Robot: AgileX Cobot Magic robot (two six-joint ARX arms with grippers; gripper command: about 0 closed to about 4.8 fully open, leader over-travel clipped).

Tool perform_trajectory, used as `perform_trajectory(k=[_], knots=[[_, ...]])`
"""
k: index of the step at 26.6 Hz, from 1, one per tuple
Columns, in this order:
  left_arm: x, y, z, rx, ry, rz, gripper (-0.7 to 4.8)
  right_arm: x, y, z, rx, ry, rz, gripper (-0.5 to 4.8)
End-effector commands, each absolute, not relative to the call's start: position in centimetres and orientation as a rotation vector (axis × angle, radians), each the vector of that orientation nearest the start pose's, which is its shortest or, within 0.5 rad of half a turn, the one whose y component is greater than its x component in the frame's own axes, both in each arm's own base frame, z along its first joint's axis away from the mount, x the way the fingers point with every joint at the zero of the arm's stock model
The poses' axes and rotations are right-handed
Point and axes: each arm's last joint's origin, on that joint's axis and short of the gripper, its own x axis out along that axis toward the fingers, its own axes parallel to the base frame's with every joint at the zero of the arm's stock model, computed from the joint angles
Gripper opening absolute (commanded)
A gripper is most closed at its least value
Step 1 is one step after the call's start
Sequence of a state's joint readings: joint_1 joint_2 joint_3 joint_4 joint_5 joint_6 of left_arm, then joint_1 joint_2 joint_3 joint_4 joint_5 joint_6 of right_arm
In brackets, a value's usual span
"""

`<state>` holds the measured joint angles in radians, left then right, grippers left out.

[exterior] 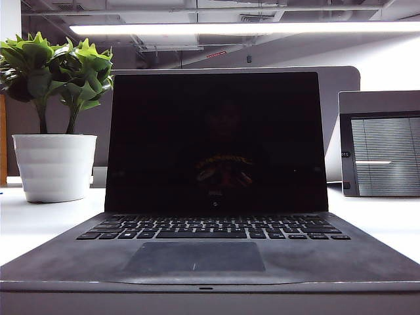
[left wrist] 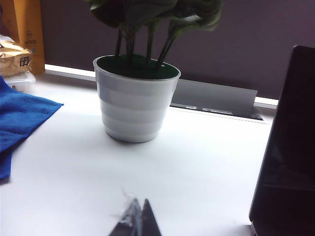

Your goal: Close the laptop lid.

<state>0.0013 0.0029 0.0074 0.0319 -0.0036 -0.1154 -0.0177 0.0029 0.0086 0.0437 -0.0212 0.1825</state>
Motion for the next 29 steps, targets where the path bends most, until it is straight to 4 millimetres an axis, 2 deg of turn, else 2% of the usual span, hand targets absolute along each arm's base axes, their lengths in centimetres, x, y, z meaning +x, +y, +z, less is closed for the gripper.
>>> perform_trajectory(k=[1,9,12,15,22,24,26,29], knots=[[9.7,0.0,17.0,-0.109,-0.044,0.004,-0.05,9.7,-0.1,17.1,0.179,-0.061,0.009,-0.05],[9.7,0.0,17.1,-0.117,-0.058,0.003,-0.05,9.7,-0.1,17.3,0.183,-0.080,0.016,-0.05],[9.6,0.0,18.4,-0.271,-0.183,-0.019,-0.05,9.6,0.0,18.3,0.246,-0.165,0.044,-0.05],[9.1,0.0,20.4,-0.320,-0.316,-0.051,-0.05,9.1,0.0,20.1,0.381,-0.257,0.075,-0.05],[7.0,0.0,26.1,-0.318,-0.397,-0.066,-0.05,8.0,0.0,24.4,0.382,-0.360,0.091,-0.05],[6.7,-0.1,28.1,-0.317,-0.405,-0.091,-0.05,8.5,0.0,25.5,0.379,-0.352,0.111,-0.05],[7.0,-0.3,29.9,-0.357,-0.371,-0.195,-0.05,9.5,0.2,26.6,0.366,-0.326,0.180,-0.05],[8.5,-0.6,32.6,-0.399,-0.306,-0.298,-0.05,12.0,0.5,29.2,0.347,-0.286,0.284,-0.05]])
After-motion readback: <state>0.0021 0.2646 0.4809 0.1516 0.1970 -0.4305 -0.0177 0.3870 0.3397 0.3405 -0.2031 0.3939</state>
